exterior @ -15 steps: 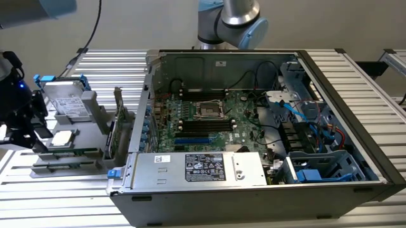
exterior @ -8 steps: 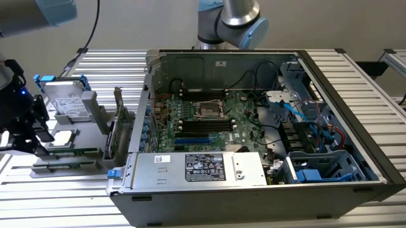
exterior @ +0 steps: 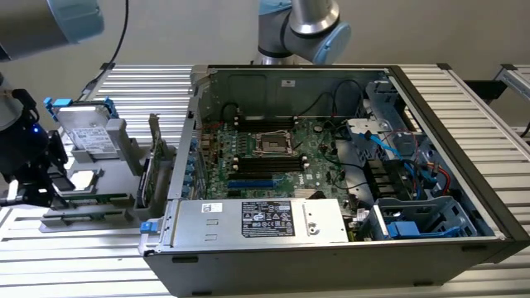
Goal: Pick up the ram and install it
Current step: 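Pick up the ram and move it above insertion slot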
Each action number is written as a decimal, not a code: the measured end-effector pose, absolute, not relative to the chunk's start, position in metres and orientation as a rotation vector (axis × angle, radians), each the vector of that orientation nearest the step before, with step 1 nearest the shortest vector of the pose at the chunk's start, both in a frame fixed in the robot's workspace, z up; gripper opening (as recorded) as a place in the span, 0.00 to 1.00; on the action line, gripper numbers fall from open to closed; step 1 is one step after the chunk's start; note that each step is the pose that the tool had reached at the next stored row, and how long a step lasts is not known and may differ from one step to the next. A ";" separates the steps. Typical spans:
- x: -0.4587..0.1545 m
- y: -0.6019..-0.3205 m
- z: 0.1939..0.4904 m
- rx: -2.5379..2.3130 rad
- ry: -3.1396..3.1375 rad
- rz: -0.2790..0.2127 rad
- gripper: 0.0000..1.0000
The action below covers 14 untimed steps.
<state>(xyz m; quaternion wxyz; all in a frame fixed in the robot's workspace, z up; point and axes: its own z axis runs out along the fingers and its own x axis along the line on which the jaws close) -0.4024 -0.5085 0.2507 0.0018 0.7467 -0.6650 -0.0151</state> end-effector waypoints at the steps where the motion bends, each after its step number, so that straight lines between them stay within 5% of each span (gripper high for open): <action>1: -0.401 -0.509 0.250 2.345 -2.088 -0.050 0.42; 14: -0.386 -0.519 0.235 2.361 -2.089 -0.082 0.42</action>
